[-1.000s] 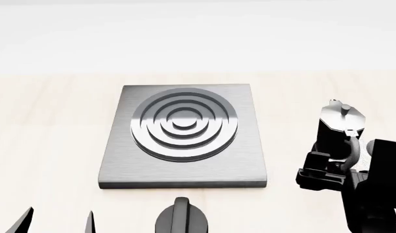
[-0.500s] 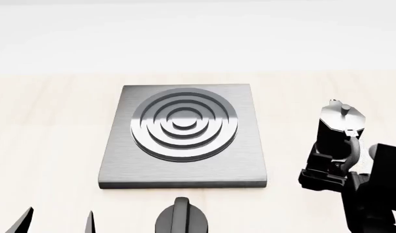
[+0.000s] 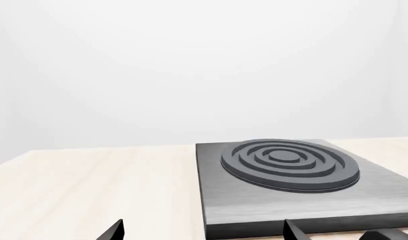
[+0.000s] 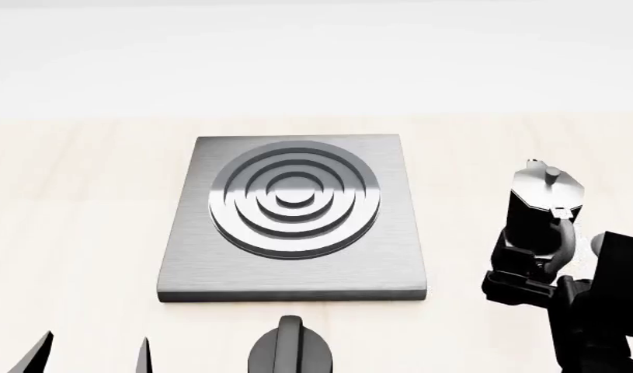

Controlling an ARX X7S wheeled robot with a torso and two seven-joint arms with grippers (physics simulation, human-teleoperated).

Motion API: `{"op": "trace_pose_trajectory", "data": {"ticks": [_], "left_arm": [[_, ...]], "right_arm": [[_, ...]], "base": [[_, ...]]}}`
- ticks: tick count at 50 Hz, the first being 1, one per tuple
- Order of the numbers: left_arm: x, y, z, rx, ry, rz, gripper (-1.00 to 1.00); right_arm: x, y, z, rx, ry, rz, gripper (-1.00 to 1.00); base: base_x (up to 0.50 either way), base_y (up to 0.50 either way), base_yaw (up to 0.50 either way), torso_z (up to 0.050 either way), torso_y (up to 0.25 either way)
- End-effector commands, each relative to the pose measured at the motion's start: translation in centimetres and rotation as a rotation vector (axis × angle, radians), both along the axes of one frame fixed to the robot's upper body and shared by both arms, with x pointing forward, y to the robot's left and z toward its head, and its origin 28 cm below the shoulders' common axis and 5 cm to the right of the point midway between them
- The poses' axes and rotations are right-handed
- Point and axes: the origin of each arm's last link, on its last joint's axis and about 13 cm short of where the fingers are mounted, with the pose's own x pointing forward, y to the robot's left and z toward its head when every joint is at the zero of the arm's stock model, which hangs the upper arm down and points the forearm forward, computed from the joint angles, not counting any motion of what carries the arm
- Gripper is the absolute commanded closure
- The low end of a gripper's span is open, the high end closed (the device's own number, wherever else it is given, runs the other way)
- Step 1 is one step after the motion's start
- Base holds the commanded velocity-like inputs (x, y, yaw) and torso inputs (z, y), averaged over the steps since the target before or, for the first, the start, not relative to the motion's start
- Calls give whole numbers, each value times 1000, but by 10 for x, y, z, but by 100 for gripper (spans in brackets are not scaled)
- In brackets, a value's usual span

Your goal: Put the moka pot on the stove.

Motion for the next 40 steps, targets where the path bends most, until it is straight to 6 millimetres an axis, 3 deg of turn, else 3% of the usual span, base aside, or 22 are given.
{"op": "trace_pose_trajectory", "data": {"ticks": [1,12,40], "left_arm": [[0,0,0,-11,-9,-2,-100],[0,0,0,-10,-9,-2,-100],[0,0,0,-6,-10,-2,-100]], "right_arm": [[5,-2,4,-19,7,-7,-100],[10,-5,8,-26,8,-19,-100],[21,-2,-8,-15,40,17,-100]], "base": [[0,0,0,0,0],[0,0,0,0,0],[0,0,0,0,0]]}}
